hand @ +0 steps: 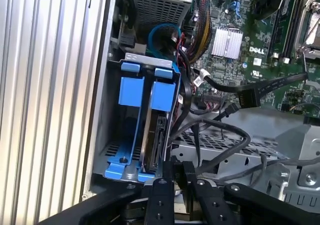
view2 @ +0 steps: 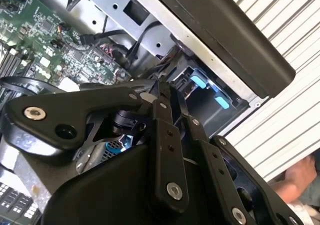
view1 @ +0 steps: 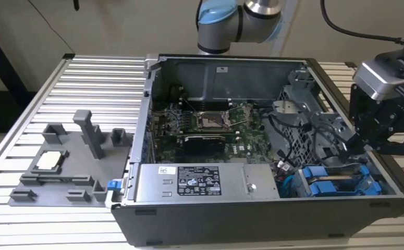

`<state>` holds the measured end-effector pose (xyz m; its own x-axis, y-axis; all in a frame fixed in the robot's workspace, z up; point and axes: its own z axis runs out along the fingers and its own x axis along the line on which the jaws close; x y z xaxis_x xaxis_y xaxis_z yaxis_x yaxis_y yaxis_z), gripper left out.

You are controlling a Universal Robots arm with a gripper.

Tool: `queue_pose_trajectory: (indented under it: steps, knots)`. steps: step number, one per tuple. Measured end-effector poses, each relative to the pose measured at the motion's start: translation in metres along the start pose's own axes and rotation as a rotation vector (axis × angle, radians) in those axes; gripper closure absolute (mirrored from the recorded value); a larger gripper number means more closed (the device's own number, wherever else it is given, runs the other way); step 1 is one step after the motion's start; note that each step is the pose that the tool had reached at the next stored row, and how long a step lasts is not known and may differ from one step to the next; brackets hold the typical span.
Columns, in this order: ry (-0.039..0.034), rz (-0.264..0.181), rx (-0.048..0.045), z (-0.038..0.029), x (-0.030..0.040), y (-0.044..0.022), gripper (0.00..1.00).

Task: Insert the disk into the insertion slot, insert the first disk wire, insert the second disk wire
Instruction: 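Insert the first disk wire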

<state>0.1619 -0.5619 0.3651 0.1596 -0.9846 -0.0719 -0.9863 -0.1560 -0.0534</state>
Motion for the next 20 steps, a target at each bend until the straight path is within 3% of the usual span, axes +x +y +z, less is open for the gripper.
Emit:
queue_pose_trajectory:
  steps: [3,9,15,20]
  knots:
    - [0.0004,0.007,0.0005,0.0019,0.0016,0.0027,0.81]
    - [0.001,0.023,0.0017,0.0051,0.011,0.0048,0.81]
    - [0.0055,0.106,0.0076,0.0111,0.0117,0.0052,0.81]
    - [0.0058,0.111,0.0071,0.0115,0.012,0.0054,0.81]
